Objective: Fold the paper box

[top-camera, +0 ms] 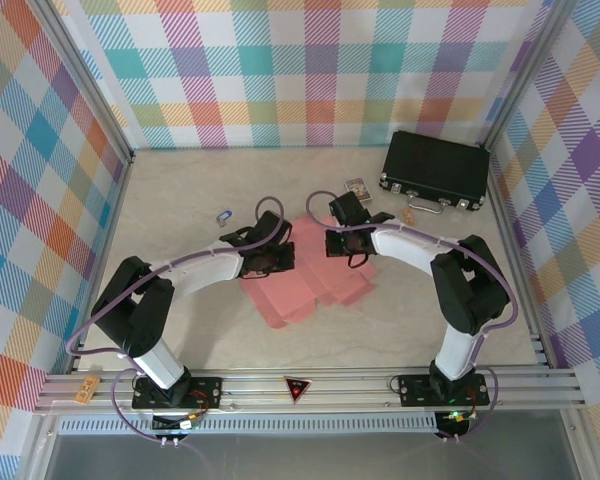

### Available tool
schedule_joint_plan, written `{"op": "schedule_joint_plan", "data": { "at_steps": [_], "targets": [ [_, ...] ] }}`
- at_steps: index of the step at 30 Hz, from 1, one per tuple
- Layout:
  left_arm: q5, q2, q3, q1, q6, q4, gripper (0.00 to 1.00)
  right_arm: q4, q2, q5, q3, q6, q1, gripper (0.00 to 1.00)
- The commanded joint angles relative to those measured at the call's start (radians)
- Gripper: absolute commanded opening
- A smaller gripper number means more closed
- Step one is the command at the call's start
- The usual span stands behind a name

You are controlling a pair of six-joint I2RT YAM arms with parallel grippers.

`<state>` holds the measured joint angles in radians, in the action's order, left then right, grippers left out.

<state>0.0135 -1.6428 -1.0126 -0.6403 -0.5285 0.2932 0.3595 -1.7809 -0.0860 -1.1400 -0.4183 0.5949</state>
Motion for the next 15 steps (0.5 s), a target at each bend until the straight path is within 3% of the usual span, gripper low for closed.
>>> {"op": "schedule_joint_plan", "data": {
  "at_steps": [1, 7, 15],
  "targets": [
    [0.055, -0.006, -0.001, 0.022, 0.078, 0.093, 0.0, -0.006, -0.021, 0.013, 0.05, -0.034, -0.005, 0.06],
    [0.013, -0.011, 0.054, 0.023, 0.069, 0.093, 0.0, -0.014, -0.086, 0.017, 0.025, -0.03, -0.006, 0.04],
    [-0.047, 0.056, 0.22, -0.029, -0.061, 0.014, 0.0, 0.013, -0.191, 0.032, -0.104, 0.031, -0.007, 0.05]
  ]
}}
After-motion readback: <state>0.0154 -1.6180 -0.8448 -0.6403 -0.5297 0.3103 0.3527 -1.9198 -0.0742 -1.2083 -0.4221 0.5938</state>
